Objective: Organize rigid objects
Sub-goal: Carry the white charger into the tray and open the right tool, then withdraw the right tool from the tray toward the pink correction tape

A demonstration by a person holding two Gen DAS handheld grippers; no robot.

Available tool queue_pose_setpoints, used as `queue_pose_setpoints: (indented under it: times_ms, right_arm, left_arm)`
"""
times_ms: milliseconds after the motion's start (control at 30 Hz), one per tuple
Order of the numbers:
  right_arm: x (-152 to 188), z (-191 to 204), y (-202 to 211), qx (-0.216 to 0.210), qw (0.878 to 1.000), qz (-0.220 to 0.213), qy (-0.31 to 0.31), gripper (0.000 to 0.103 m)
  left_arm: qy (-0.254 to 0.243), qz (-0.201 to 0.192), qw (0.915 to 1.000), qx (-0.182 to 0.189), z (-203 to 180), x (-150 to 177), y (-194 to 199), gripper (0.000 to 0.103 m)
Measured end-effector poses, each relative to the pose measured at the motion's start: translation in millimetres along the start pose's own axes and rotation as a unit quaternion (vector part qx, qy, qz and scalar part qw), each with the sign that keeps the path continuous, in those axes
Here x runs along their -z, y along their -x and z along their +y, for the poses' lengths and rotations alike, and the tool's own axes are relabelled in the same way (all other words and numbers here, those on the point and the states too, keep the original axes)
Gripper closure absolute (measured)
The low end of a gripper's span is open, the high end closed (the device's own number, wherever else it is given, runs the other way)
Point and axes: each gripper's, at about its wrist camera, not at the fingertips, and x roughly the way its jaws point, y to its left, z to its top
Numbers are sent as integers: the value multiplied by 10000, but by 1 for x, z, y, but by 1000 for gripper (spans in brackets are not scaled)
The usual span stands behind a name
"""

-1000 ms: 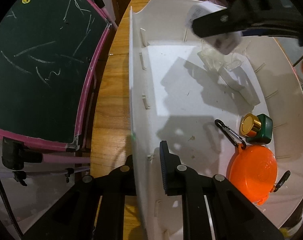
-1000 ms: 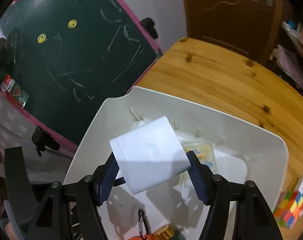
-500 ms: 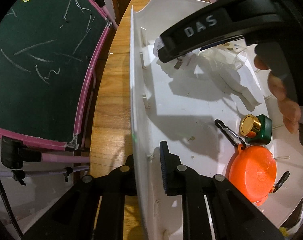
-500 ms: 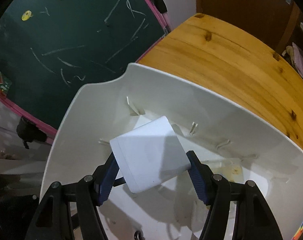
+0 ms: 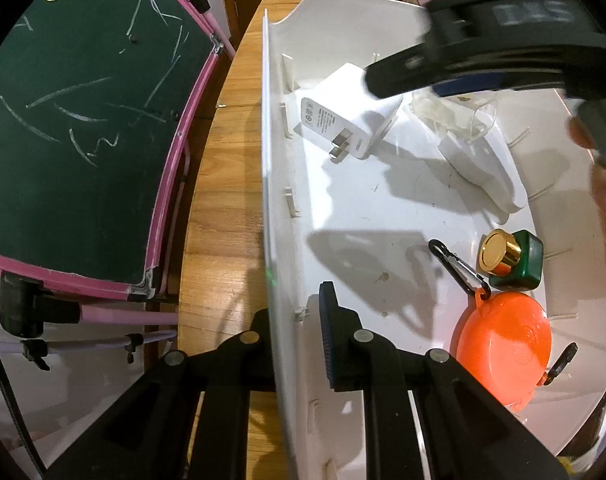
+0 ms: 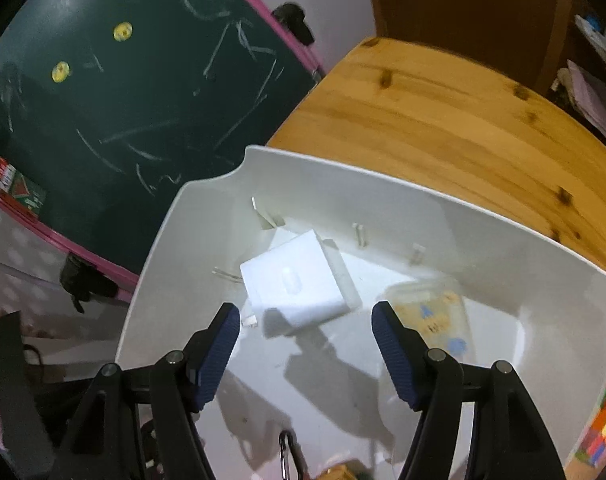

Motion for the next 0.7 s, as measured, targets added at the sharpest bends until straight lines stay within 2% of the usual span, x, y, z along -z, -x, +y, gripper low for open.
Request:
queue_pose_setpoints:
  times_ms: [267,700]
  right_arm:
    - [24,-14,43,-5,9986,-443,-306,34]
    - [89,-20,120,311,9916,-1196,-368,34]
  left_arm:
    - [14,15,10000,9,1,-1,0,87]
    - [-87,76,9997,-204,-4,-1,-3,87]
